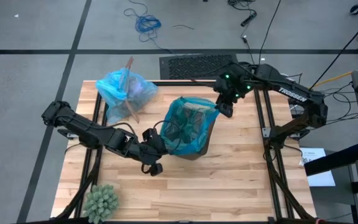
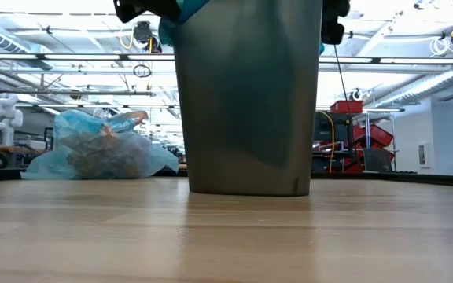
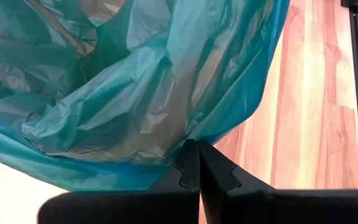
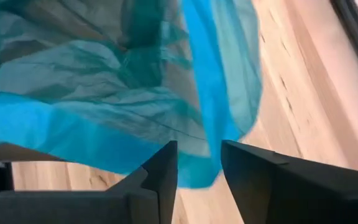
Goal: Place trash/remove bag and relplace
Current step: Insert the blue trash bag into the black trash bin
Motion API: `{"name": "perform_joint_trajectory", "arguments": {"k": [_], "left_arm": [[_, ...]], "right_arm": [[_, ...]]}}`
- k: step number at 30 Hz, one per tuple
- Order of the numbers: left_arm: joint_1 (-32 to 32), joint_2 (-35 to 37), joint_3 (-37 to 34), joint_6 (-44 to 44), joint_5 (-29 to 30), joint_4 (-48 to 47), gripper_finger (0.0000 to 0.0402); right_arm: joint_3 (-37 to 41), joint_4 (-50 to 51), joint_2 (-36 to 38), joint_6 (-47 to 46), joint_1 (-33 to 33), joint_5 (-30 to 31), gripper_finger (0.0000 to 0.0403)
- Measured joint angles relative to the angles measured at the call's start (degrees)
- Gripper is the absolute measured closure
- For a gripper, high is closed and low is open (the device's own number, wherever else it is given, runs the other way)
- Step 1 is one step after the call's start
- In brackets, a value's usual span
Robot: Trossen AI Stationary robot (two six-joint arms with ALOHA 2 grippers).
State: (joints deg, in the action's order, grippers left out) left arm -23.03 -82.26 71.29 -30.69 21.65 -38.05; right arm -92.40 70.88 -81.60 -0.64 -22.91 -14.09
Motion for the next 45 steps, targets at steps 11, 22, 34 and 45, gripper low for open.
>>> {"name": "perform_joint_trajectory", "arguments": {"k": [11,22,34,45], "left_arm": [[0.0,0.0,0.0,0.0,0.0,-0.3,0.0402],[0.0,0.0,0.0,-0.4,0.0,-0.2,0.0402],[0.0,0.0,0.0,-0.3,-0.4,-0.2,0.0402],[0.1,0.0,0.0,-0.3,-0.8,0.0,0.0402]], "right_arm": [[0.0,2.2,0.0,-3.7,-4.9,-3.2,0.0296],[3.2,3.8,0.1,-8.3,-3.0,-8.5,0.0296],[3.2,3.7,7.6,-5.6,2.5,-8.3,0.0296],[3.2,-4.0,10.6,-6.3,11.5,-6.9,0.0296]]}}
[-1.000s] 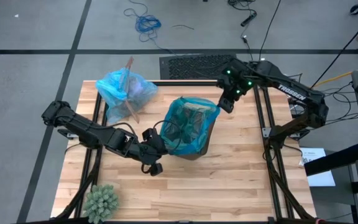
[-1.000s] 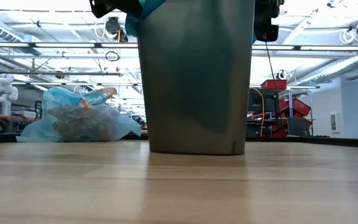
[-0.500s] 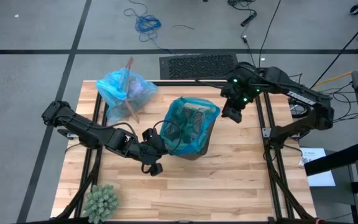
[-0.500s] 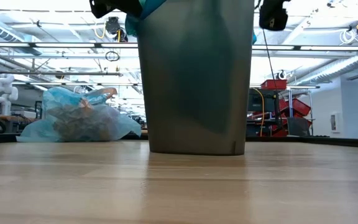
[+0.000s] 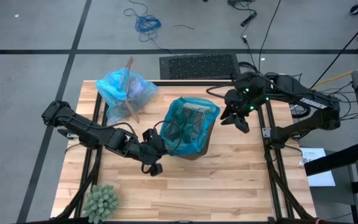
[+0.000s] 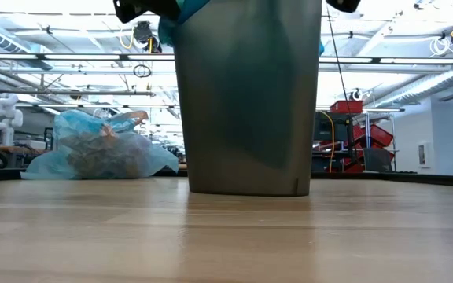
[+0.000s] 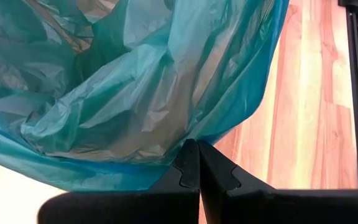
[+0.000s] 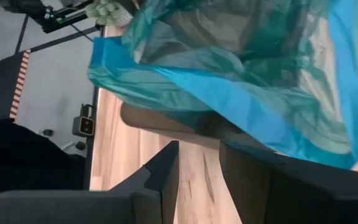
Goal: Place trash/remove bag and relplace
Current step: Insert the blue trash bag into the black trash bin
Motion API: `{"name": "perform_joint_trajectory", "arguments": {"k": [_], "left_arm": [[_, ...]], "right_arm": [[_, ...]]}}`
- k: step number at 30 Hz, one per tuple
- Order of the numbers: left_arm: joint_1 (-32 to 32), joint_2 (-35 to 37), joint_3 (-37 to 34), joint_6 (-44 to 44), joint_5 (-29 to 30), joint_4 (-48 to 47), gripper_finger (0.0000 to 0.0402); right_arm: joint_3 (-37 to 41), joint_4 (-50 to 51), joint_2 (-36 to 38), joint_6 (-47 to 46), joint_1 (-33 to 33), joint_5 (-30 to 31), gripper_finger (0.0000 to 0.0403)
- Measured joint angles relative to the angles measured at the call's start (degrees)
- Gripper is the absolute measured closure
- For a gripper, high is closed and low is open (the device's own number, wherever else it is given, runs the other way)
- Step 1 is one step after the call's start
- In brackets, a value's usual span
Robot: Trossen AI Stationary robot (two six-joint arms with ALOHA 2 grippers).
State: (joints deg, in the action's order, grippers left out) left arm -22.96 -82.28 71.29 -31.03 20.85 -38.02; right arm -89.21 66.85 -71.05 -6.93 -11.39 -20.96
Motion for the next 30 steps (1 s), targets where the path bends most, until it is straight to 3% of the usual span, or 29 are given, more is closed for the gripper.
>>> {"name": "perform_joint_trajectory", "arguments": {"k": [7,12,20,30], "left_arm": [[0.0,0.0,0.0,0.0,-4.0,0.2,0.0391],[0.0,0.0,0.0,-0.1,-7.2,0.8,0.0349],[0.0,0.0,0.0,-0.2,-7.3,1.4,0.0279],[0.0,0.0,2.5,0.3,-7.3,1.5,0.0229]], "right_arm": [[0.0,-1.0,0.0,-0.5,1.4,0.2,0.0296],[0.0,-0.9,0.0,-1.0,1.4,0.2,0.0296],[0.0,-0.9,0.0,-1.3,1.4,0.2,0.0296],[0.0,-1.0,0.0,-1.4,1.4,0.0,0.0296]]}}
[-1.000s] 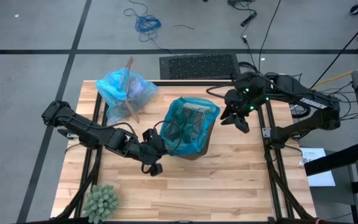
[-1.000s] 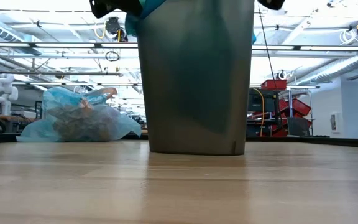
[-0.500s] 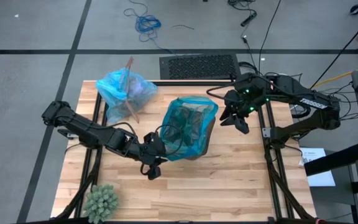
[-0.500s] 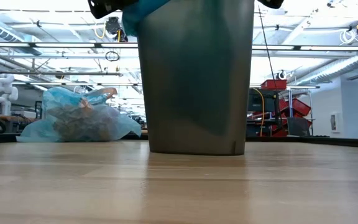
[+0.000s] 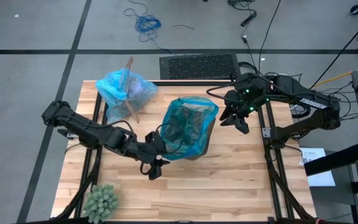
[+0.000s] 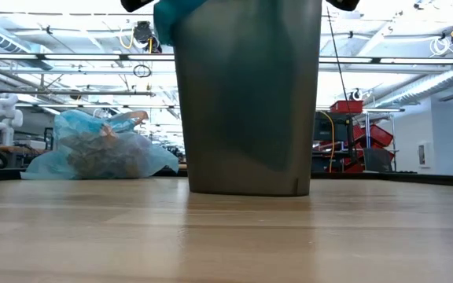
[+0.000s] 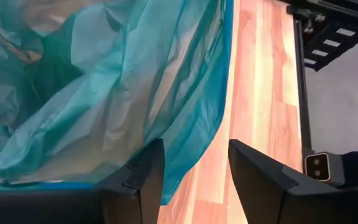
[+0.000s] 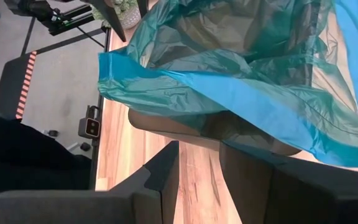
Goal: Place trash/remove bag and relplace
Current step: Insert the blue trash bag into the black trash bin
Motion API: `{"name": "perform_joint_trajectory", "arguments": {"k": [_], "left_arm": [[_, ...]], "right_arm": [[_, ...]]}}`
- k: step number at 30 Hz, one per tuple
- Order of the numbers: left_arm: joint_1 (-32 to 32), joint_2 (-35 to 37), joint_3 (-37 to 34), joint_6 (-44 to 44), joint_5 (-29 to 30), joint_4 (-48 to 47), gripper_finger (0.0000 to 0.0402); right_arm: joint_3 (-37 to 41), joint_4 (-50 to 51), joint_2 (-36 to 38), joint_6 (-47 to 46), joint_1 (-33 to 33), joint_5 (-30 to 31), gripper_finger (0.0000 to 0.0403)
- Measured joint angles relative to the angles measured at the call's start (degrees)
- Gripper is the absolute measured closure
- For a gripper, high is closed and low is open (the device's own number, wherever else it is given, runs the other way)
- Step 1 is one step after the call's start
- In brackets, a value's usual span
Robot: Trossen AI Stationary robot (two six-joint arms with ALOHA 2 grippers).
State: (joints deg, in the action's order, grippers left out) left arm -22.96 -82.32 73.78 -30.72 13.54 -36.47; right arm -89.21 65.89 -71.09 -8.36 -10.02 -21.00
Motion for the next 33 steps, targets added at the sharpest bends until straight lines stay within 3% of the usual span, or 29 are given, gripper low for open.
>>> {"name": "perform_joint_trajectory", "arguments": {"k": [22,33], "left_arm": [[0.1,0.5,2.2,1.1,-1.4,-0.8,0.0216],[0.2,0.6,6.0,3.1,-1.4,-6.7,0.0216]], "right_arm": [[0.0,0.1,0.0,0.0,0.0,-0.1,0.0296],[0.0,0.1,0.0,0.0,0.0,-0.1,0.0296]]}}
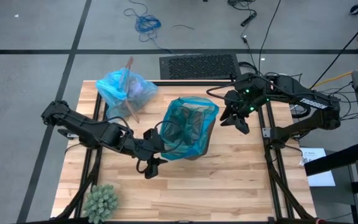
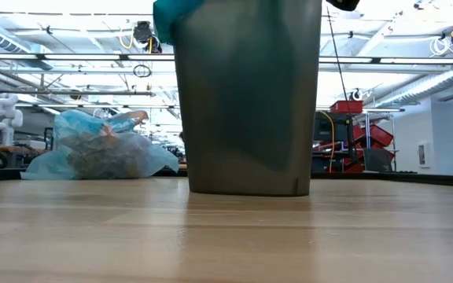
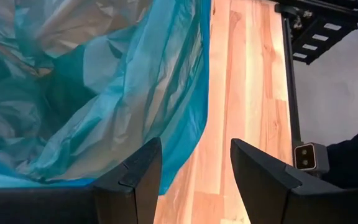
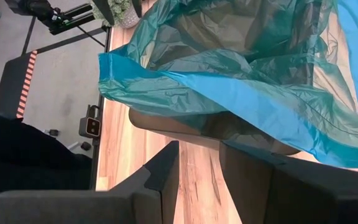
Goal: Place trash/remove bag and relplace
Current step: Insert the blue trash bag into the black trash bin
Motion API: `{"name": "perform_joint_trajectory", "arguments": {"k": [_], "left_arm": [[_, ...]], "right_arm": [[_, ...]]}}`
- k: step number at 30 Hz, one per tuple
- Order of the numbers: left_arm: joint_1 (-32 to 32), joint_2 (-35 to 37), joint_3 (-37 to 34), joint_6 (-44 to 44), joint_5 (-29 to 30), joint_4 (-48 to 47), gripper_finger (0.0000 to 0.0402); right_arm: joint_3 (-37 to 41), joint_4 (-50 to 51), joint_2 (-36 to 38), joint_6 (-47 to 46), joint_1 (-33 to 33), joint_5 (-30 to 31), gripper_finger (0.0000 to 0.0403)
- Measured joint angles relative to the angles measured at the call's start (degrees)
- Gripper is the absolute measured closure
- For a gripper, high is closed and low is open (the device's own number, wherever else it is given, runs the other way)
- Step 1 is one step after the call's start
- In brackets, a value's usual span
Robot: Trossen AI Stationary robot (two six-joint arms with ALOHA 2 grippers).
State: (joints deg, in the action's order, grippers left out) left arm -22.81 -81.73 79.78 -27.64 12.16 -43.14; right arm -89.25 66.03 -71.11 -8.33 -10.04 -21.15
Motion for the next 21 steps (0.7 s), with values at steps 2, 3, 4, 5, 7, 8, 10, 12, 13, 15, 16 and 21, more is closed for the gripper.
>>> {"name": "perform_joint_trajectory", "arguments": {"k": [2,3,4,5,7,8,10,12,13,15,16,21], "left_arm": [[0.0,0.0,1.1,0.0,0.0,-1.4,0.0216],[0.0,0.0,1.6,0.0,0.0,-2.0,0.0216],[0.0,0.0,2.2,0.0,0.0,-2.6,0.0216],[0.0,0.0,2.7,0.0,0.1,-3.3,0.0216],[0.0,0.0,3.6,0.1,0.5,-4.5,0.0216],[0.0,0.0,4.0,0.0,0.8,-4.8,0.0216],[0.0,0.0,4.8,0.1,1.6,-5.9,0.0216],[0.4,0.0,5.3,0.0,1.8,-6.4,0.0216],[0.7,0.0,5.6,-0.1,1.8,-7.1,0.0216],[1.3,0.0,5.9,-0.1,1.9,-7.7,0.0216],[1.6,0.0,6.0,-0.1,1.9,-7.7,0.0216],[3.4,0.0,6.8,-0.4,2.0,-11.6,0.0216]], "right_arm": [[0.0,0.1,0.0,0.0,0.0,0.0,0.0296],[0.0,0.1,0.0,0.0,0.0,0.0,0.0296],[0.0,0.1,0.0,0.0,0.0,0.0,0.0296],[0.0,0.1,0.0,0.1,0.0,0.0,0.0296],[0.0,0.1,0.0,0.2,0.0,0.0,0.0296],[0.0,0.1,0.0,0.2,0.0,0.0,0.0296],[0.0,0.1,0.0,0.2,0.0,0.0,0.0296],[0.0,0.2,0.0,0.2,0.0,0.0,0.0296],[0.0,0.2,0.0,0.2,0.0,0.0,0.0296],[0.0,0.2,0.0,0.2,0.0,0.0,0.0296],[0.0,0.2,0.0,0.2,0.0,0.0,0.0296],[0.0,0.5,0.0,0.2,0.0,0.0,0.0296]]}}
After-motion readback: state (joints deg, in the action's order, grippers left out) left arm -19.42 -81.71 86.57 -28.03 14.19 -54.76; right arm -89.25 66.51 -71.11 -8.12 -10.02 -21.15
